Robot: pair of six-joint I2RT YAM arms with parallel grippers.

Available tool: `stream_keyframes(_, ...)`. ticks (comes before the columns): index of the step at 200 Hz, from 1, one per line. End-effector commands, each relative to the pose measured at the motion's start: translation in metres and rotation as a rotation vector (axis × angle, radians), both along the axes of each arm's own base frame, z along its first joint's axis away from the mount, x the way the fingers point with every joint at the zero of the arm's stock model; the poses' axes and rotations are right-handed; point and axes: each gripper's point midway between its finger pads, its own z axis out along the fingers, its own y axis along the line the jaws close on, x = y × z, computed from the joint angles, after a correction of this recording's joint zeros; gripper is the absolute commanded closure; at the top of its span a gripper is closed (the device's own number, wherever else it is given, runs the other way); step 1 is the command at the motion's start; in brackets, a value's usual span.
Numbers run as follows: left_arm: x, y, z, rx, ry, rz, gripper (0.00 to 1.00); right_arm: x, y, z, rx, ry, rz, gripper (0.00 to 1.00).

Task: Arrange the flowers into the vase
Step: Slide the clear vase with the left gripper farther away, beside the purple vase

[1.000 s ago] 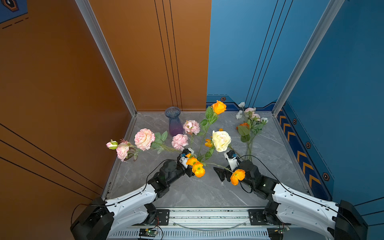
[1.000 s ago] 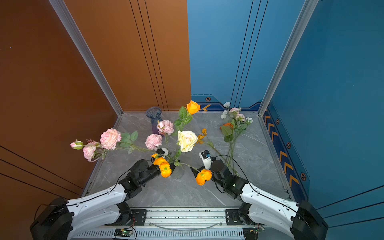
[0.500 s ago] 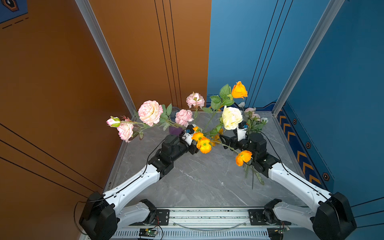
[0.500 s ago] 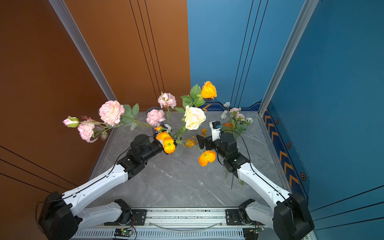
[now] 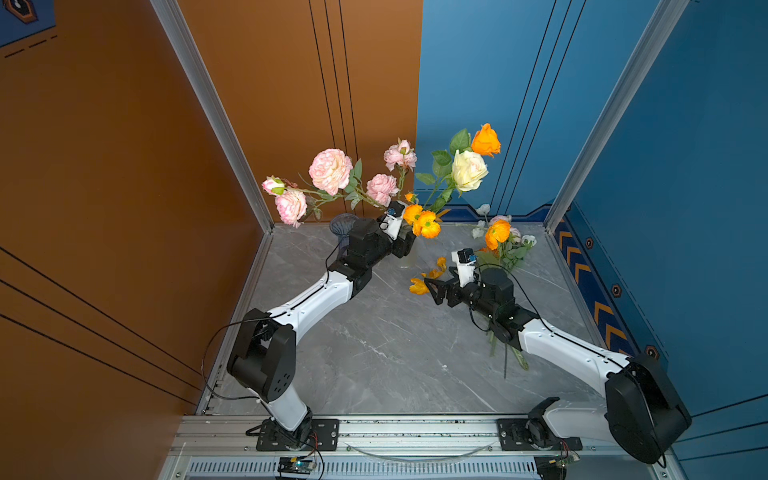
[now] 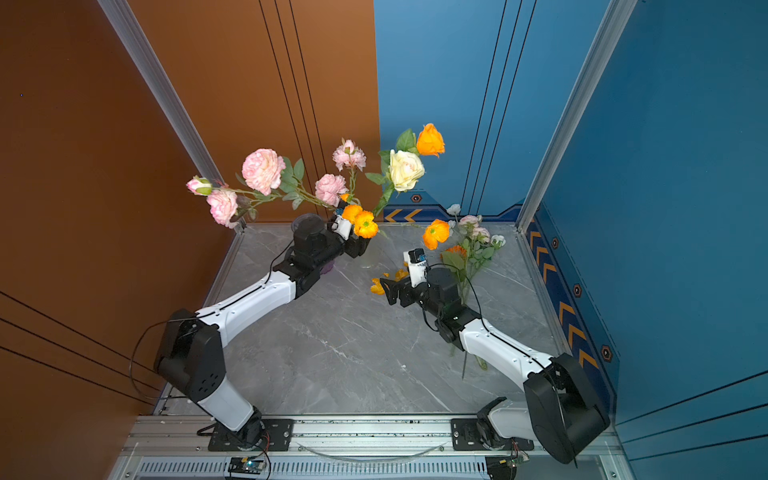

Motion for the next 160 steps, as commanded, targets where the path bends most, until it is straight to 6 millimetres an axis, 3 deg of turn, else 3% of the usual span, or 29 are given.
stream_keyframes(1,0.012,0.002,0.072,-0.128,-0.203,-0.001,0.83,-0.006,0.008,0.007,-0.019,-0.075,0.025,0.00)
stream_keyframes(79,0.081,-0.008,0.035,-0.139,-0.155,0.031,0.83,-0.013,0.015,-0.002,-0.030,-0.114,0.037,0.00)
stream_keyframes(160,0.097,-0.013,0.010,-0.116,-0.135,0.029,0.83,-0.009,0.008,-0.003,-0.045,-0.104,-0.005,0.00)
